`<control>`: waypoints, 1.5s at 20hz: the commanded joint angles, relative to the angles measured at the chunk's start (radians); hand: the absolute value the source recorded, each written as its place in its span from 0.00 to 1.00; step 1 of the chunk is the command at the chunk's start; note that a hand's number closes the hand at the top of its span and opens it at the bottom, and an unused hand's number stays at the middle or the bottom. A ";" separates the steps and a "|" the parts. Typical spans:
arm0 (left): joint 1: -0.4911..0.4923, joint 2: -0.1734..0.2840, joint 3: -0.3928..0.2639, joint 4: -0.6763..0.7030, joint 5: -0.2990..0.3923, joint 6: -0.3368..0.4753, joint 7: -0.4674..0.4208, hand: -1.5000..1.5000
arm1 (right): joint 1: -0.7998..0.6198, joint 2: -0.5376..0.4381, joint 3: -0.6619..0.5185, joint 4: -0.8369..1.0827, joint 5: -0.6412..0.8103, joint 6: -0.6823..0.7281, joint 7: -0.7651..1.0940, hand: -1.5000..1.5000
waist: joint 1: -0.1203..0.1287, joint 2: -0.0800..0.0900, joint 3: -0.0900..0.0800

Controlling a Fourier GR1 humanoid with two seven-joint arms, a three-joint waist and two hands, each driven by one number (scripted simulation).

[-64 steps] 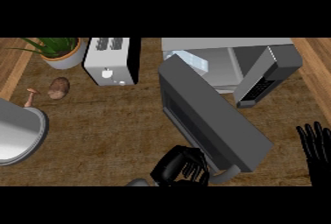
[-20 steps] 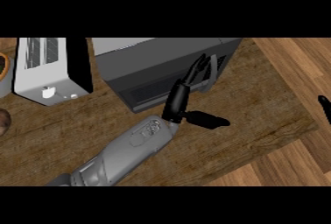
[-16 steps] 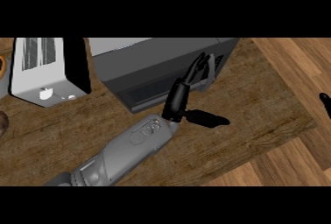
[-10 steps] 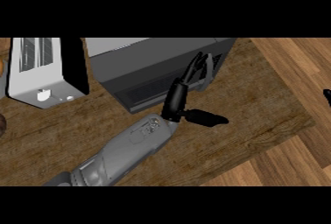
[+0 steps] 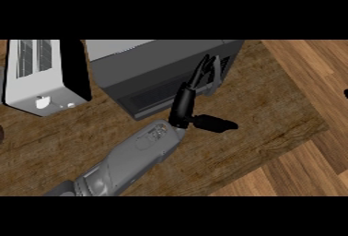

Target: Pick up the milk, place it into the microwave and close the microwave

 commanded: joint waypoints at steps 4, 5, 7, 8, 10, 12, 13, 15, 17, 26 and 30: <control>-0.056 -0.006 0.020 0.054 0.050 0.006 0.002 0.00 | -0.020 -0.024 -0.004 -0.003 -0.030 0.012 0.020 0.00 | -0.021 0.005 0.001; -0.060 -0.006 0.021 0.057 0.054 0.006 -0.004 0.00 | -0.010 -0.027 -0.008 0.002 -0.035 0.012 0.024 0.00 | -0.026 0.003 0.001; -0.059 -0.006 0.024 0.054 0.068 0.002 -0.019 0.00 | -0.022 -0.035 -0.009 0.006 -0.043 0.015 0.029 0.00 | -0.015 0.005 0.001; -0.059 -0.006 0.024 0.057 0.073 0.004 -0.021 0.00 | -0.022 -0.035 -0.004 0.001 -0.047 0.016 0.034 0.00 | -0.021 0.006 0.000; -0.063 -0.006 0.014 0.062 0.076 0.003 -0.028 0.00 | -0.033 -0.037 -0.007 0.008 -0.059 0.012 0.039 0.00 | -0.019 0.008 0.001; -0.061 -0.006 0.018 0.073 0.085 -0.003 -0.040 0.00 | -0.023 -0.043 -0.007 0.016 -0.061 0.021 0.043 0.00 | -0.017 0.010 0.002; -0.057 -0.006 0.010 0.069 0.089 0.004 -0.044 0.00 | -0.029 -0.050 -0.007 0.007 -0.063 0.024 0.046 0.00 | -0.028 0.007 0.001; -0.051 -0.005 0.009 0.081 0.097 0.001 -0.053 0.00 | -0.033 -0.049 -0.008 0.015 -0.077 0.026 0.047 0.00 | -0.018 0.010 0.002; -0.053 -0.006 0.009 0.075 0.111 -0.006 -0.054 0.00 | -0.043 -0.055 0.000 0.001 -0.084 0.032 0.055 0.00 | -0.025 0.009 0.000; -0.051 -0.005 0.011 0.099 0.181 -0.041 -0.016 1.00 | -0.054 -0.064 0.004 0.009 -0.114 0.036 0.072 0.00 | -0.020 0.019 0.003; -0.088 0.012 -0.046 0.189 0.114 -0.008 0.000 0.00 | -0.051 -0.073 0.009 0.000 -0.125 0.038 0.086 0.00 | -0.009 0.005 0.013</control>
